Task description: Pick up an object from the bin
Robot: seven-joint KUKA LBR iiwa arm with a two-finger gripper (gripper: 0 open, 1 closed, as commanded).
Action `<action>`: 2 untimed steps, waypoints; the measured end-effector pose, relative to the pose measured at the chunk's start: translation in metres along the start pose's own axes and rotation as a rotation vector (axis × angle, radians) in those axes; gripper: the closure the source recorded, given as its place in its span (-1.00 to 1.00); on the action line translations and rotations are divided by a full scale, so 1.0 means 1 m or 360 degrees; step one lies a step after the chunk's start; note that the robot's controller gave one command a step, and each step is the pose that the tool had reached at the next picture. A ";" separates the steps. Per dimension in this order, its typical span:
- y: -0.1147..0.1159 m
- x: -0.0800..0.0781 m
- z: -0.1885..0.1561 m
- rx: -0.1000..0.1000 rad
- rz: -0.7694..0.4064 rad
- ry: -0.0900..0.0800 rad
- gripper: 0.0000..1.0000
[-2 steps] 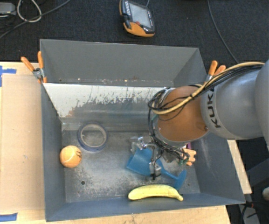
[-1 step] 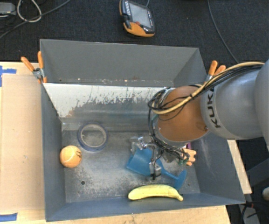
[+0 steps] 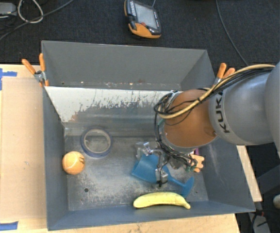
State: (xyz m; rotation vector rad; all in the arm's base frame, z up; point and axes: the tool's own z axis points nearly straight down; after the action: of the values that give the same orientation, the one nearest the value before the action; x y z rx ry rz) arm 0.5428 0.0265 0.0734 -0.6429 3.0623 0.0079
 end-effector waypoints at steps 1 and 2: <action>0.000 0.000 0.000 0.0000 0.0001 0.0000 1.00; 0.000 0.000 0.000 0.0000 0.0003 0.0000 1.00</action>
Offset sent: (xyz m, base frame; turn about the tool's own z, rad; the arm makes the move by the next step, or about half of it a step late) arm 0.0000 0.0000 0.0000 0.0000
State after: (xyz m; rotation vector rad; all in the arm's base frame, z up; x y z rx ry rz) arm 0.5428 0.0265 0.0733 -0.6404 3.0627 0.0081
